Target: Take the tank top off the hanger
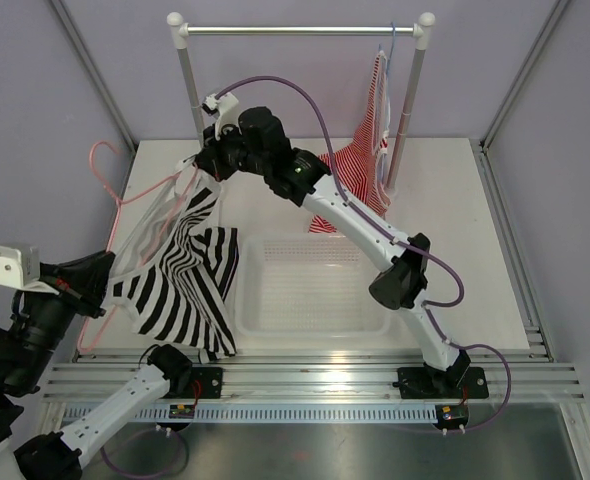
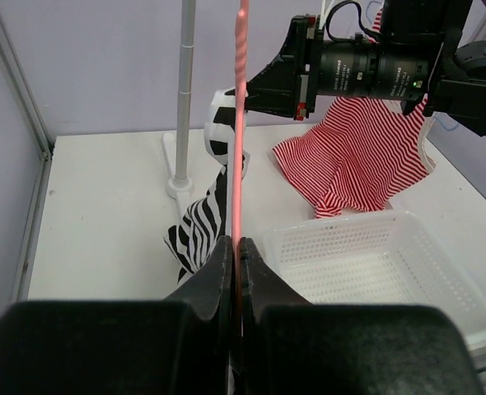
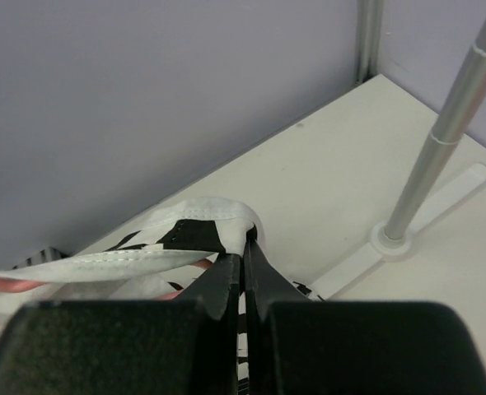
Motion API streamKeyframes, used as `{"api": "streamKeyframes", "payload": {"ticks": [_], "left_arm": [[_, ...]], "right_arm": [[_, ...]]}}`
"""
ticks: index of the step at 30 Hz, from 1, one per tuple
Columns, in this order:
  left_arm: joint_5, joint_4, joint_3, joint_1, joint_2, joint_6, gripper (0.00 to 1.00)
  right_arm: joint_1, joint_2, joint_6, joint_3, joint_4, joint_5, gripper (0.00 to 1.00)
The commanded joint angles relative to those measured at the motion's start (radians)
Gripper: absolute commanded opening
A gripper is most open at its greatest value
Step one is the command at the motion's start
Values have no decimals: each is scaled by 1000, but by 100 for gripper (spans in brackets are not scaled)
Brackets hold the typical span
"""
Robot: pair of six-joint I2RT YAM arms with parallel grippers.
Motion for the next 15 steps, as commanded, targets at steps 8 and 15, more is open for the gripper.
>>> {"api": "streamKeyframes", "payload": {"ticks": [8, 15], "left_arm": [[3, 478, -253, 0, -155, -24, 0], [46, 693, -394, 2, -229, 27, 0]], "right_arm": [[-91, -149, 212, -259, 272, -293, 0], [-94, -187, 307, -282, 352, -356, 0]]}}
